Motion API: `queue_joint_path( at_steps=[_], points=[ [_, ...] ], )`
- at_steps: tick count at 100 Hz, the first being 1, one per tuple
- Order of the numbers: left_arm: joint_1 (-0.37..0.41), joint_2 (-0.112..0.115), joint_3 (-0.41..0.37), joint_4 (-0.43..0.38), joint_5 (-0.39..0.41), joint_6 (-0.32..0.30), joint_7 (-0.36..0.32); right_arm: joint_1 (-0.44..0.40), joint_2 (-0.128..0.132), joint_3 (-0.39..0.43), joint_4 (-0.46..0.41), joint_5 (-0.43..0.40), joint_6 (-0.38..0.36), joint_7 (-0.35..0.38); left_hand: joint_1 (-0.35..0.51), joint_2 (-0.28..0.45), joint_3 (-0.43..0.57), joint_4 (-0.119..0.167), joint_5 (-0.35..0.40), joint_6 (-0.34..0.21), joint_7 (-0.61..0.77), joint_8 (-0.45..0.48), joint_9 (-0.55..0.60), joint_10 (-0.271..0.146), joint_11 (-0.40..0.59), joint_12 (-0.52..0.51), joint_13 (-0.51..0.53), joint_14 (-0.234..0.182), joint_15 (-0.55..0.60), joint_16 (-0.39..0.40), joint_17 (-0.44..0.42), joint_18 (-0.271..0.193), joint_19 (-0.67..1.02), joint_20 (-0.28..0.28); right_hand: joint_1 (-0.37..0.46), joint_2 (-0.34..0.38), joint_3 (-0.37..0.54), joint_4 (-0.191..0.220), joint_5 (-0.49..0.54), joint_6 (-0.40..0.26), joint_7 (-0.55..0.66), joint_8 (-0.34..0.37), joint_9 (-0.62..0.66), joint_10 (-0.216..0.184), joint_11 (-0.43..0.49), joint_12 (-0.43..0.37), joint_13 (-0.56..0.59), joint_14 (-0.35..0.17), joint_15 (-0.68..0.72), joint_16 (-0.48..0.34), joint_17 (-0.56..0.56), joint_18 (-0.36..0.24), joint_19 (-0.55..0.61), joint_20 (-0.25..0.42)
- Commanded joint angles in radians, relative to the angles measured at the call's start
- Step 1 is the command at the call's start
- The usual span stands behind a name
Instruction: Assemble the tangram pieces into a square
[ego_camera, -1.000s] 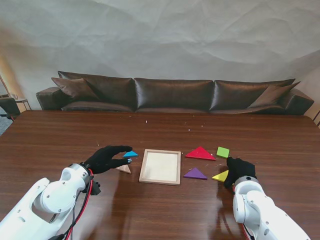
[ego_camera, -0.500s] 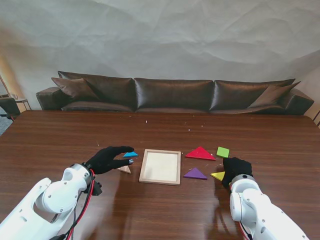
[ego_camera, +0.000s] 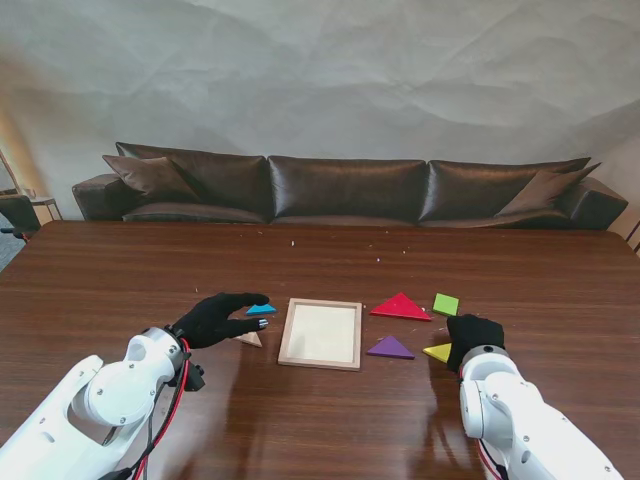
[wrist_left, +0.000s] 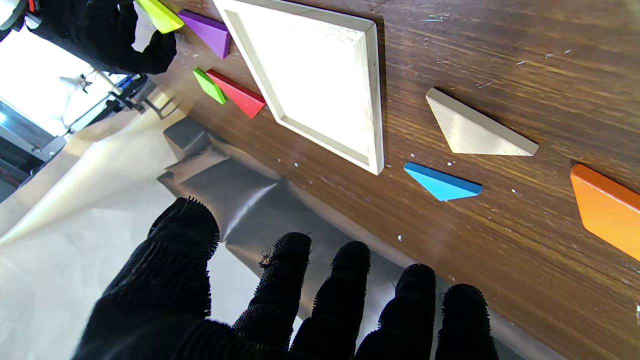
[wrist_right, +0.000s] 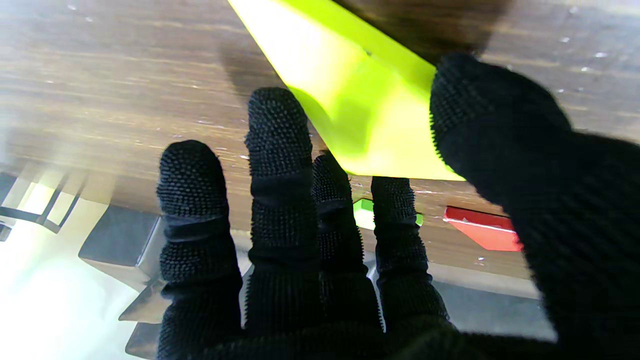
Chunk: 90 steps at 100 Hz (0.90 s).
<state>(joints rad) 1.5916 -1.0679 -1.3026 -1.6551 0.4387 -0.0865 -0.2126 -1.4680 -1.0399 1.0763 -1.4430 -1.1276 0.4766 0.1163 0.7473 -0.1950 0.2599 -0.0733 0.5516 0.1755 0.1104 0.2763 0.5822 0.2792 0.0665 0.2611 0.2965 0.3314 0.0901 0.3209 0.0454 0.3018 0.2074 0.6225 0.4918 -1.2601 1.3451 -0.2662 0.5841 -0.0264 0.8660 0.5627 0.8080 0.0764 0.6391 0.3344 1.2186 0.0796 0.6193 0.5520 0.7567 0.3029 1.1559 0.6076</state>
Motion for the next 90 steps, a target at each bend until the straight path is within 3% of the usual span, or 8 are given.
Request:
queue_joint_path(
  at_steps=[1,13,29,61,90],
  points=[
    [0.002,-0.003,0.0,-0.001,-0.004,0.002,-0.019,-0.019,0.001,-0.009,0.019,-0.009,-0.014,0.029,0.004,0.041,-0.038,0.042,0.016,0.001,-0.002,-0.001,0.012,0.007,0.004,0.007,0.021,0.0,0.001,0.008,-0.018,-0.028,-0.023,0.007,0.014,-0.061,0.044,0.045,0.073,-0.031,0.032,0.026,0.051,-0.009,0.023,0.011,0.043,-0.041,0.016,0.01,-0.056,0.011,0.038,-0.001],
    [0.002,-0.003,-0.001,-0.001,-0.005,0.001,-0.02,-0.013,0.005,-0.015,0.026,-0.022,-0.036,0.037,0.007,0.041,-0.041,0.042,0.017,0.003,-0.002,-0.001,0.015,0.009,0.005,0.008,0.022,0.002,0.001,0.008,-0.018,-0.028,-0.023,0.007,-0.012,-0.066,0.041,0.043,0.101,-0.049,0.069,0.056,0.055,-0.014,0.033,0.015,0.043,-0.04,0.016,0.01,-0.06,0.012,0.039,-0.001],
    [0.004,-0.003,-0.004,-0.003,-0.005,0.001,-0.019,-0.011,0.008,-0.02,0.03,-0.041,-0.058,0.038,0.01,0.043,-0.045,0.043,0.02,0.002,-0.001,-0.001,0.017,0.01,0.005,0.008,0.024,0.003,0.002,0.008,-0.017,-0.027,-0.023,0.007,-0.028,-0.067,0.043,0.039,0.123,-0.077,0.154,0.149,0.026,-0.017,0.049,0.023,-0.004,-0.034,0.001,0.012,-0.087,0.009,0.037,0.007],
    [0.007,-0.003,-0.006,-0.006,-0.007,0.005,-0.022,-0.01,0.012,-0.023,0.032,-0.073,-0.075,0.046,0.013,0.044,-0.049,0.043,0.029,0.002,0.002,0.0,0.022,0.011,0.006,0.008,0.028,0.003,0.003,0.009,-0.018,-0.026,-0.024,0.007,-0.092,-0.08,0.048,0.03,0.174,-0.155,0.326,0.386,-0.203,0.057,0.023,0.016,-0.358,0.115,-0.202,-0.1,-0.224,0.013,-0.022,0.013],
    [0.008,-0.001,-0.006,-0.009,-0.01,0.013,-0.032,-0.014,0.013,-0.014,0.026,-0.066,-0.097,0.059,0.015,0.045,-0.053,0.043,0.037,0.006,0.004,0.001,0.025,0.011,0.006,0.009,0.031,0.005,0.004,0.009,-0.017,-0.027,-0.023,0.007,-0.111,-0.121,0.056,0.024,0.244,-0.191,0.437,0.485,-0.222,0.072,-0.003,0.003,-0.373,0.136,-0.218,-0.136,-0.202,0.003,0.003,0.022]
  ],
)
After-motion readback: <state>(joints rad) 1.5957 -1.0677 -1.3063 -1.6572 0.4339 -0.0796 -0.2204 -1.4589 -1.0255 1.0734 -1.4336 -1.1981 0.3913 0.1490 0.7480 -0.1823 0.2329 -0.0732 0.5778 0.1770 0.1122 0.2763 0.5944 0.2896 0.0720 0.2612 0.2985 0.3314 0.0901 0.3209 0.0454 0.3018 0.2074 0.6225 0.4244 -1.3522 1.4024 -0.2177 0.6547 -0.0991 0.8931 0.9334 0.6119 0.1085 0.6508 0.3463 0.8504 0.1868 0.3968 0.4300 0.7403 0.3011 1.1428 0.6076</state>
